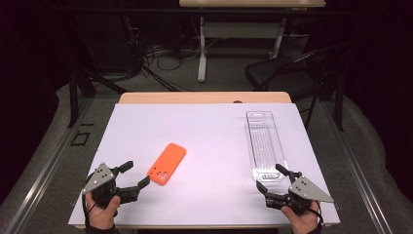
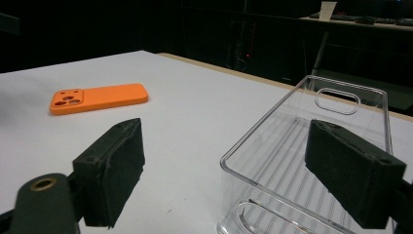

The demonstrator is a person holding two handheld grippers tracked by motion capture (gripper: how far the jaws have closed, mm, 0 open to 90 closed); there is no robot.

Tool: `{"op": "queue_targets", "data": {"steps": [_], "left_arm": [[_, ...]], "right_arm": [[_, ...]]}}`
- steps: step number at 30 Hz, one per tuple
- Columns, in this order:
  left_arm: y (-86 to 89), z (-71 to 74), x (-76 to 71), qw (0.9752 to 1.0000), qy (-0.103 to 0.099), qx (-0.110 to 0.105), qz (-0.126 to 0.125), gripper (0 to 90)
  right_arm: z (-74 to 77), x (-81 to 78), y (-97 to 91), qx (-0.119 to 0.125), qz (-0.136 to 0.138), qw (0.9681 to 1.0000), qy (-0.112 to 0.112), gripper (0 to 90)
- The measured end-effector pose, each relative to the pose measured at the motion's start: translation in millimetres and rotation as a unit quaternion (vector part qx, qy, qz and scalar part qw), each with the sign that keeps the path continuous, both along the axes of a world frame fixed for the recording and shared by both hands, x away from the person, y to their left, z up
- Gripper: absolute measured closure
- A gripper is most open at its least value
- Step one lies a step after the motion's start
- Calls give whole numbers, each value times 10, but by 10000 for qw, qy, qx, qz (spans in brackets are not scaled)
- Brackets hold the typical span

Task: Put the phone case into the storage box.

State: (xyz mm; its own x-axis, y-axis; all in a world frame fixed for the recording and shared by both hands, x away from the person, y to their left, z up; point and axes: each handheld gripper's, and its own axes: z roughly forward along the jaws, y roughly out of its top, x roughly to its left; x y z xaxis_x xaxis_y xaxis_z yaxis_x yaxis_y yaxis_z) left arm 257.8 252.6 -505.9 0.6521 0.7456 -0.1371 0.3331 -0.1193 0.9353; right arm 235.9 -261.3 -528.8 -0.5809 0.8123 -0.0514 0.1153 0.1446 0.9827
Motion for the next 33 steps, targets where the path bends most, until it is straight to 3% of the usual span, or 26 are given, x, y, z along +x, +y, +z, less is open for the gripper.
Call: {"op": "queue_targets", "data": {"steps": [5, 8, 11, 13, 20, 27, 33], "left_arm": [[-26, 38, 58, 9993, 296, 184, 153, 157], [-42, 57, 115, 9974, 634, 207, 270, 157], [-57, 80, 170, 9958, 832, 264, 293, 158], [-75, 115, 224, 9938, 1002, 418, 243, 159], [-116, 182, 325, 9897, 1236, 711, 152, 159], [-185, 218, 458, 9797, 1726, 1020, 73, 164], [-245, 242, 580, 9716, 1965, 1321, 39, 168]], "right_arm": [[9, -7, 9, -38, -14, 10000, 4, 139], [14, -26, 24, -177, -5, 9998, -27, 139], [13, -33, 38, -232, 0, 9997, -54, 139], [10, -31, 41, -222, 7, 9997, -30, 139], [7, -22, 27, -219, 4, 9998, -6, 139], [-4, -15, 20, -211, 15, 9998, 47, 139], [-10, -13, 25, -204, 14, 9998, 64, 139]]}}
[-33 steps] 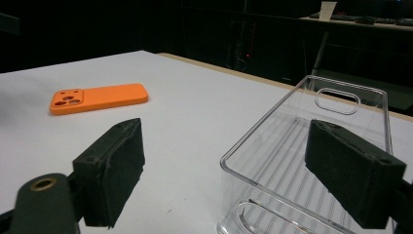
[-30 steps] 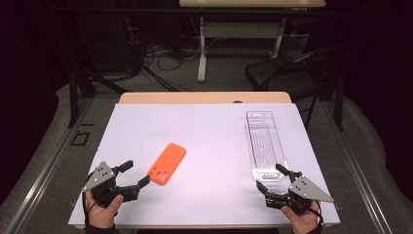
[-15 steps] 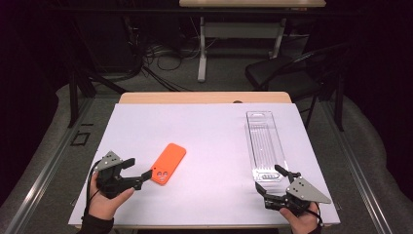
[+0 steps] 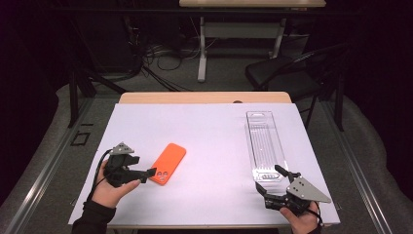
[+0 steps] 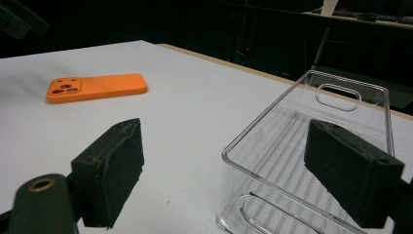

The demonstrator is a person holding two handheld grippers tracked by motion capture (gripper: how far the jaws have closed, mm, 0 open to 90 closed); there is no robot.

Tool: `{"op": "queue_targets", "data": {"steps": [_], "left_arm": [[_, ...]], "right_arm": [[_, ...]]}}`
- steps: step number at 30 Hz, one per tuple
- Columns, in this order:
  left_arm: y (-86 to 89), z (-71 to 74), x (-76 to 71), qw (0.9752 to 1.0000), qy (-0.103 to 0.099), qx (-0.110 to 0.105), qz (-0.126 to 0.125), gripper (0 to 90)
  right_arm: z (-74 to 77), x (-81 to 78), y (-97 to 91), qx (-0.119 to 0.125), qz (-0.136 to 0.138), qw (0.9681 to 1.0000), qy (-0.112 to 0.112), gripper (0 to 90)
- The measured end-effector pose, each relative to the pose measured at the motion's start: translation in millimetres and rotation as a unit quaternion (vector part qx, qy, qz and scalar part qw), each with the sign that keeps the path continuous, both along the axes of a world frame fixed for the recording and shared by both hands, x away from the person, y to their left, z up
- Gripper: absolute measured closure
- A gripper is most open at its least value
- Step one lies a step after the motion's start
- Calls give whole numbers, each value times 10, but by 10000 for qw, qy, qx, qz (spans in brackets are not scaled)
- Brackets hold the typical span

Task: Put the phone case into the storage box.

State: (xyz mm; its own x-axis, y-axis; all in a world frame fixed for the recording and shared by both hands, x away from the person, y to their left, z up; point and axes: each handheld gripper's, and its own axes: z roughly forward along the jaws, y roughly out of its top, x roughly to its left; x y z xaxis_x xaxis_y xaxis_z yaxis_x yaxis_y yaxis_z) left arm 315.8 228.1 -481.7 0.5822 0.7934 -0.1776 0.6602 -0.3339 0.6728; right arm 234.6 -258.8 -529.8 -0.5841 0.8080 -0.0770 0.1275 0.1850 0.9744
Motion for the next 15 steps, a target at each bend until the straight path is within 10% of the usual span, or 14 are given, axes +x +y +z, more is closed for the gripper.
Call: {"op": "queue_targets", "data": {"steps": [15], "left_arm": [[-130, -51, 319, 9975, 576, 381, -145, 169]], "right_arm": [[-17, 14, -10, 22, -12, 10000, 34, 139]]}}
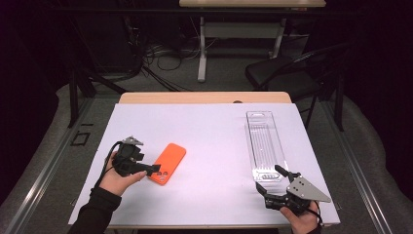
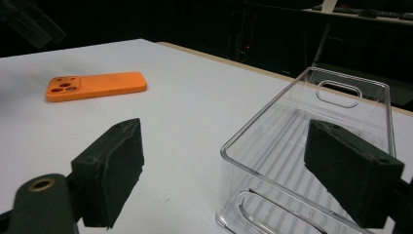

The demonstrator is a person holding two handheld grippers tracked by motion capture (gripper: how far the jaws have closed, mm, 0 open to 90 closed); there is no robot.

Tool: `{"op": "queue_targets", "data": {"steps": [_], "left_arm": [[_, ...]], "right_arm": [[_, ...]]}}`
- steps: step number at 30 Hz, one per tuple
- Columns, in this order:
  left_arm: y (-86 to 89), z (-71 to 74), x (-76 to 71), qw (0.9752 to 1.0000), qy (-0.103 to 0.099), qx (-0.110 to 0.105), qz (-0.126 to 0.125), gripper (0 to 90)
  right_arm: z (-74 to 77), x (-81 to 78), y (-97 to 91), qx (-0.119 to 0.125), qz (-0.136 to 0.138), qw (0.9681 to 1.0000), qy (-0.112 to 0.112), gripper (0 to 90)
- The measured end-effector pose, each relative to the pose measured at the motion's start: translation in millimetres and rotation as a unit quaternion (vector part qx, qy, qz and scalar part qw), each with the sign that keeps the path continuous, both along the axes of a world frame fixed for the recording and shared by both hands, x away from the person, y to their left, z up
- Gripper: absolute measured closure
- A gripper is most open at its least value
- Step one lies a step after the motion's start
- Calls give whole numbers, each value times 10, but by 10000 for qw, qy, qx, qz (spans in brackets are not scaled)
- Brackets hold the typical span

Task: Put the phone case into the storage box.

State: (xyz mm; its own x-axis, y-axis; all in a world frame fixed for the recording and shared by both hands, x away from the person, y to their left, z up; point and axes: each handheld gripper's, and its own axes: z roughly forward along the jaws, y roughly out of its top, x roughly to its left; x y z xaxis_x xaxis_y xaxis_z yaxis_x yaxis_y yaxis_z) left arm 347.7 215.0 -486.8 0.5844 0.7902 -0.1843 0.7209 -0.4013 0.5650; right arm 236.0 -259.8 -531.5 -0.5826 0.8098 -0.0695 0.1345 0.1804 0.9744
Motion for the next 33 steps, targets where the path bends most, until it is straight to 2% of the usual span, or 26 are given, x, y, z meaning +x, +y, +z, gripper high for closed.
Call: {"op": "queue_targets", "data": {"steps": [4, 18, 22, 25, 27, 33], "left_arm": [[-33, -25, 80, 9999, 160, 30, -14, 172], [-151, -67, 322, 9991, 341, 226, 107, 188], [-216, -91, 401, 9986, 412, 328, 70, 189], [-269, -125, 455, 9980, 512, 366, 68, 189], [-296, -154, 495, 9972, 565, 483, 45, 189], [-363, -220, 594, 9953, 843, 483, 56, 182]], "right_arm": [[-1, -1, -4, -5, 3, 10000, 15, 139], [-10, 8, -8, 24, 24, 10000, 54, 139], [-11, 10, -11, 37, 10, 10000, 67, 139], [-14, 9, -8, 47, 15, 9999, 88, 139], [-14, 9, -8, 39, 20, 10000, 89, 139], [-19, 15, -11, 34, 23, 9999, 101, 139]]}}
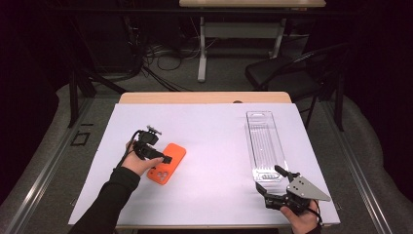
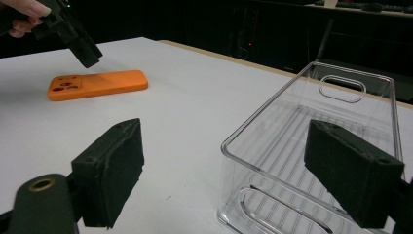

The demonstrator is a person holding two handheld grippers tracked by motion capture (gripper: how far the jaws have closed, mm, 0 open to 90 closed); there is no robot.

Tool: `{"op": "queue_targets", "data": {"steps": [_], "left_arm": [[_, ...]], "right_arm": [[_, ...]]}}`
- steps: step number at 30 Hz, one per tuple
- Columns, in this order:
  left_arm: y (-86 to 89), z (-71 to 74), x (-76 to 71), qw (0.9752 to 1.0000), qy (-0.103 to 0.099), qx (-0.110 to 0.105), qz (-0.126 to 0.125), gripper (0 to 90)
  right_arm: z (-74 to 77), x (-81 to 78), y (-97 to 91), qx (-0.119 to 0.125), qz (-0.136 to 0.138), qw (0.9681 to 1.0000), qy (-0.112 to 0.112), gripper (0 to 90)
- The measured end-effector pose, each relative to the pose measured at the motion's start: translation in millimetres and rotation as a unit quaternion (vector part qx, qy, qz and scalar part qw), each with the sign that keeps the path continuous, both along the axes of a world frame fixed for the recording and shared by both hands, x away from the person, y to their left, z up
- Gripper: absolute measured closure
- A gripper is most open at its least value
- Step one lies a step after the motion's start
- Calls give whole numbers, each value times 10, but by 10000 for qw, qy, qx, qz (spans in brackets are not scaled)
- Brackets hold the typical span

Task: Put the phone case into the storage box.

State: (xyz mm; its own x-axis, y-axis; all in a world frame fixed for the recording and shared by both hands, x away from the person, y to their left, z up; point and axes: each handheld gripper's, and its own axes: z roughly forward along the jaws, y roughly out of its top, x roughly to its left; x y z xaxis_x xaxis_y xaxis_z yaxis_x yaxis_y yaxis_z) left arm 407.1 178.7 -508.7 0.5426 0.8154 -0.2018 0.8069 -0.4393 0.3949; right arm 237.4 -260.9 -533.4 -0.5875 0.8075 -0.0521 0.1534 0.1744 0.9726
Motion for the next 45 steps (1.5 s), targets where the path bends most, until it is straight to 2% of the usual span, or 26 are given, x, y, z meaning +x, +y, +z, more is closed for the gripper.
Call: {"op": "queue_targets", "data": {"steps": [13, 33, 42, 45], "left_arm": [[-86, -137, 149, 9995, 267, 122, 114, 182], [-178, -237, 177, 9982, 519, 290, 86, 179], [-225, -236, 190, 9975, 600, 368, 39, 162], [-266, -239, 193, 9970, 590, 502, 29, 155]], "right_arm": [[-4, 1, 0, -12, 12, 10000, 5, 139], [-10, 7, 1, -12, 39, 10000, 8, 139], [-13, 7, 4, -19, 45, 10000, 38, 139], [-14, 9, 4, -21, 44, 10000, 32, 139]]}}
